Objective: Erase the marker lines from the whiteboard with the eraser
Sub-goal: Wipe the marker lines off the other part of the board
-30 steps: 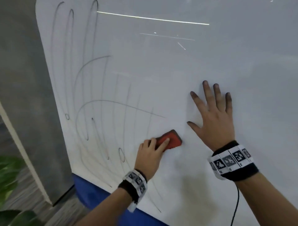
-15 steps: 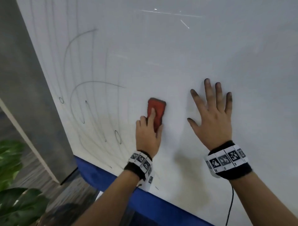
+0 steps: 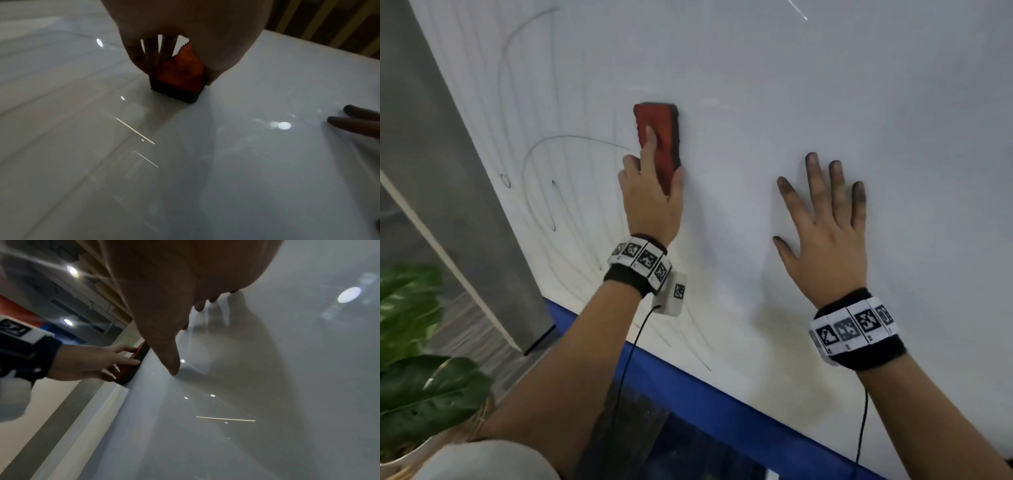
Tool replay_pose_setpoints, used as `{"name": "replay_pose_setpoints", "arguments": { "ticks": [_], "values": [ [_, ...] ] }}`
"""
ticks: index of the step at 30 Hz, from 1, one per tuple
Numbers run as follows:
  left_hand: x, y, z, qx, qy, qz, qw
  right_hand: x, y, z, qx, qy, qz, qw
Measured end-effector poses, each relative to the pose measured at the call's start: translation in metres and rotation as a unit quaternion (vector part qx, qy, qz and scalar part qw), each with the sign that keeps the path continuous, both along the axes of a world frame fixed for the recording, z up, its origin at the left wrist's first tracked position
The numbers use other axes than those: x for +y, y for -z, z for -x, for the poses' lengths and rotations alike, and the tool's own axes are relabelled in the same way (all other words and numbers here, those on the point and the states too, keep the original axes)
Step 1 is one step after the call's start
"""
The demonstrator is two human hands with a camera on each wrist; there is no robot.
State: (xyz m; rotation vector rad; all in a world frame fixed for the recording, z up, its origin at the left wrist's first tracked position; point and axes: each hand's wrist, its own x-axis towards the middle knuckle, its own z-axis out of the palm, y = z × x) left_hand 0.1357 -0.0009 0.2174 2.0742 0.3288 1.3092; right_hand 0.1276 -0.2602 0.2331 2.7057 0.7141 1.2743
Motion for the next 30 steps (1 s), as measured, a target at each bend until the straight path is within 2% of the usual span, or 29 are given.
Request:
{"name": "replay_pose_setpoints", "arguments": {
  "ticks": [2, 5, 8, 10, 12, 15, 19, 21, 23, 25, 30],
  "values": [
    [-0.018, 0.014, 0.001, -0.003, 0.006, 0.002, 1.000, -0.002, 0.003, 0.000, 0.001, -0.002, 0.003, 1.000],
    [-0.057, 0.093, 0.012, 0.054, 0.033, 0.004, 0.998, -0.007, 0.007, 0.000, 0.008, -0.005, 0.014, 1.000],
    [-0.107, 0.184, 0.037, 0.162, 0.079, 0.102, 0.978, -0.014, 0.019, 0.001, 0.016, 0.002, 0.029, 0.999],
    [-0.133, 0.222, 0.053, 0.210, 0.105, 0.186, 0.954, -0.017, 0.028, 0.003, 0.017, 0.004, 0.030, 0.999],
    [-0.145, 0.233, 0.056, 0.210, 0.112, 0.232, 0.943, -0.019, 0.035, 0.003, 0.014, 0.001, 0.028, 1.000],
    [-0.142, 0.216, 0.045, 0.175, 0.107, 0.296, 0.933, -0.022, 0.038, 0.001, 0.014, -0.006, 0.028, 0.999],
    [-0.126, 0.178, 0.025, 0.071, 0.101, 0.296, 0.947, -0.022, 0.041, 0.001, 0.008, -0.013, 0.013, 1.000],
    [-0.123, 0.177, 0.018, 0.042, 0.098, 0.297, 0.949, -0.021, 0.045, 0.001, 0.004, -0.013, 0.011, 1.000],
    [-0.126, 0.195, 0.017, 0.037, 0.097, 0.298, 0.949, -0.021, 0.051, 0.001, 0.003, -0.005, 0.013, 1.000],
    [-0.133, 0.231, 0.020, 0.058, 0.093, 0.310, 0.944, -0.021, 0.063, 0.003, 0.005, 0.005, 0.014, 1.000],
    [-0.173, 0.329, 0.036, 0.179, 0.030, 0.320, 0.930, -0.034, 0.102, 0.004, 0.004, 0.018, 0.057, 0.998]
  ]
}}
